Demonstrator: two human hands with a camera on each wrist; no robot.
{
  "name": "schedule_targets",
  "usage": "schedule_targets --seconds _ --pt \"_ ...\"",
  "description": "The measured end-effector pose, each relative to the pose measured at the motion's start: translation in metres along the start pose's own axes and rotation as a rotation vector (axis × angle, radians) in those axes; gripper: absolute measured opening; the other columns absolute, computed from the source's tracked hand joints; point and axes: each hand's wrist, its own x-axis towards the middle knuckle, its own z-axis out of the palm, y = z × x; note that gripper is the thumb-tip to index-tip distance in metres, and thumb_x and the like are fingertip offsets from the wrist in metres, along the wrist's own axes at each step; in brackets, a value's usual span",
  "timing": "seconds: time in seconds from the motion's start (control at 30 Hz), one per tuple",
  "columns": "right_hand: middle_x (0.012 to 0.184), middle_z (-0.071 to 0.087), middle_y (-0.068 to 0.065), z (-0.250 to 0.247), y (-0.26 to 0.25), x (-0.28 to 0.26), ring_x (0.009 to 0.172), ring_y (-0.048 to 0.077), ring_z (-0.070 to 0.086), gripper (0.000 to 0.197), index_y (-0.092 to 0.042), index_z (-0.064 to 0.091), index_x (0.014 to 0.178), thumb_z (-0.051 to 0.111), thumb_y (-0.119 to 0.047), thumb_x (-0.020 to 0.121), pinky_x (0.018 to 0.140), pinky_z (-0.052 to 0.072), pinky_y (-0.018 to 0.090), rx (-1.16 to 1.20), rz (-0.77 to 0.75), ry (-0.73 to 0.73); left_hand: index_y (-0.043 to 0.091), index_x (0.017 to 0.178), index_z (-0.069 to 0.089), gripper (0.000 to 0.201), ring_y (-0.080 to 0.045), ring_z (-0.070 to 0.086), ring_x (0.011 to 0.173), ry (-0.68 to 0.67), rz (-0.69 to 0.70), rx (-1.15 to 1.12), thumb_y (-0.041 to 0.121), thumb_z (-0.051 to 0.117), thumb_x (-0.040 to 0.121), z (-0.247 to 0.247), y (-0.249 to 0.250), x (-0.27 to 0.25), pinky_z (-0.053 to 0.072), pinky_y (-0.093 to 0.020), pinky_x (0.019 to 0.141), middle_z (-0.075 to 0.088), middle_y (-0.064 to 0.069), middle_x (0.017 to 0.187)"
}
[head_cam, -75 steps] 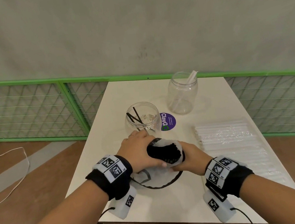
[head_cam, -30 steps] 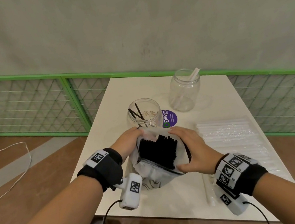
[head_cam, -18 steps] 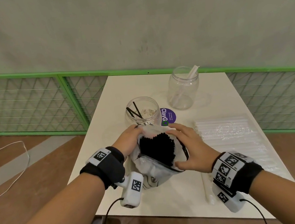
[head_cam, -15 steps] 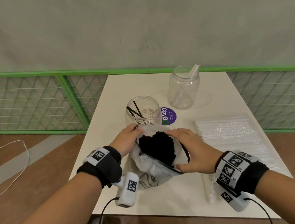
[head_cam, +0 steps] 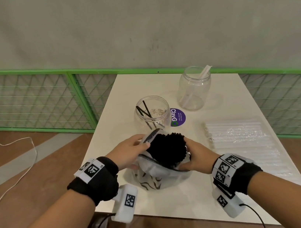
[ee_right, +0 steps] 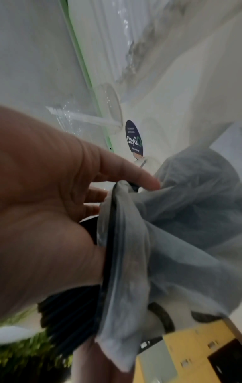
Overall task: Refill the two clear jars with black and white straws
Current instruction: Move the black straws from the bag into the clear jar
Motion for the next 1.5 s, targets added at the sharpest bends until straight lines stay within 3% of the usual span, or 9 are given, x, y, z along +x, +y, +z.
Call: schedule_targets --seconds 0.13,0.27,0.5,0.67,0.93,1.1,1.23,1.3,1.5 --pt "0.122 0.047 -0.037 0.002 -0.012 -0.005 0.113 -0.015 0.047 0.094 -0.051 0.027 0.130 0.084 -0.011 0.067 0.088 0.045 0.011 0.101 -0.081 -0.014 0.021 0.113 0.060 0.023 -0.017 0.062 0.089 0.107 0.052 -0.177 0.024 0.043 0.099 0.006 0.000 0.002 0.051 -0.025 0.067 0.065 -0.004 0.110" --pt "0.137 0.042 -0.026 0.003 -0.027 -0.004 0.129 -0.008 0.039 0.107 -0.048 0.019 0.138 0.088 -0.015 0.063 0.102 0.035 0.010 0.123 -0.168 0.014 0.016 0.108 0.064 0.027 -0.036 0.062 0.098 0.175 0.067 -0.330 0.018 0.040 0.097 0.006 -0.001 0.004 0.048 -0.044 0.085 0.064 -0.022 0.112" --pt "0.140 0.040 -0.025 0.006 -0.016 -0.004 0.131 -0.009 0.036 0.095 -0.053 0.018 0.136 0.082 -0.022 0.074 0.103 0.028 0.006 0.159 -0.118 0.036 0.036 0.125 0.051 0.038 -0.016 0.057 0.112 -0.007 -0.053 -0.279 0.054 0.048 0.092 0.012 -0.015 -0.001 0.052 -0.039 0.079 0.061 0.008 0.122" --pt "0.138 0.045 -0.017 0.007 -0.013 -0.001 0.128 -0.008 0.040 0.100 -0.040 0.029 0.138 0.089 -0.013 0.063 0.099 0.032 0.005 0.233 -0.144 0.062 0.023 0.125 0.056 0.029 -0.021 0.065 0.102 0.096 0.023 -0.343 0.029 0.046 0.099 0.019 -0.019 -0.001 0.052 -0.043 0.090 0.069 -0.002 0.112" --pt "0.122 0.043 -0.010 -0.005 -0.003 0.002 0.122 0.007 0.042 0.096 -0.058 0.028 0.123 0.091 -0.028 0.057 0.103 0.032 0.017 0.068 -0.051 0.009 0.020 0.122 0.052 0.050 -0.009 0.058 0.096 0.045 0.094 -0.183 -0.010 0.038 0.085 0.015 -0.012 0.007 0.050 -0.023 0.078 0.062 0.001 0.108" --pt "0.116 0.044 -0.006 -0.009 -0.007 0.000 0.113 0.001 0.043 0.087 -0.056 0.035 0.115 0.092 -0.022 0.058 0.090 0.030 -0.001 0.020 -0.098 0.037 0.012 0.097 0.062 0.042 -0.020 0.059 0.078 0.043 0.062 -0.139 -0.015 0.034 0.080 0.015 -0.007 0.019 0.046 -0.026 0.064 0.064 -0.008 0.084" --pt "0.111 0.047 -0.003 -0.015 -0.004 0.001 0.108 0.001 0.046 0.072 -0.053 0.042 0.109 0.089 -0.024 0.062 0.086 0.031 -0.001 -0.023 -0.100 0.060 0.007 0.102 0.066 0.045 -0.023 0.051 0.071 0.073 0.034 -0.385 -0.003 0.041 0.065 0.009 -0.022 0.026 0.035 -0.027 0.057 0.059 -0.016 0.084" --pt "0.111 0.048 0.002 -0.017 0.001 0.001 0.106 0.009 0.049 0.063 -0.053 0.044 0.104 0.087 -0.027 0.066 0.083 0.032 -0.002 -0.044 -0.061 0.053 0.009 0.107 0.062 0.036 -0.019 0.053 0.071 0.088 -0.026 -0.395 -0.004 0.042 0.081 0.007 -0.031 0.030 0.040 -0.024 0.054 0.059 -0.010 0.085" --pt "0.107 0.050 0.005 -0.011 0.012 0.003 0.101 0.014 0.051 0.043 -0.037 0.055 0.097 0.085 -0.030 0.068 0.079 0.034 0.001 -0.070 0.003 0.064 0.015 0.111 0.056 0.022 -0.020 0.056 0.092 0.140 -0.038 0.131 0.029 0.054 0.094 0.006 -0.073 0.037 0.038 -0.028 0.074 0.060 -0.006 0.108"
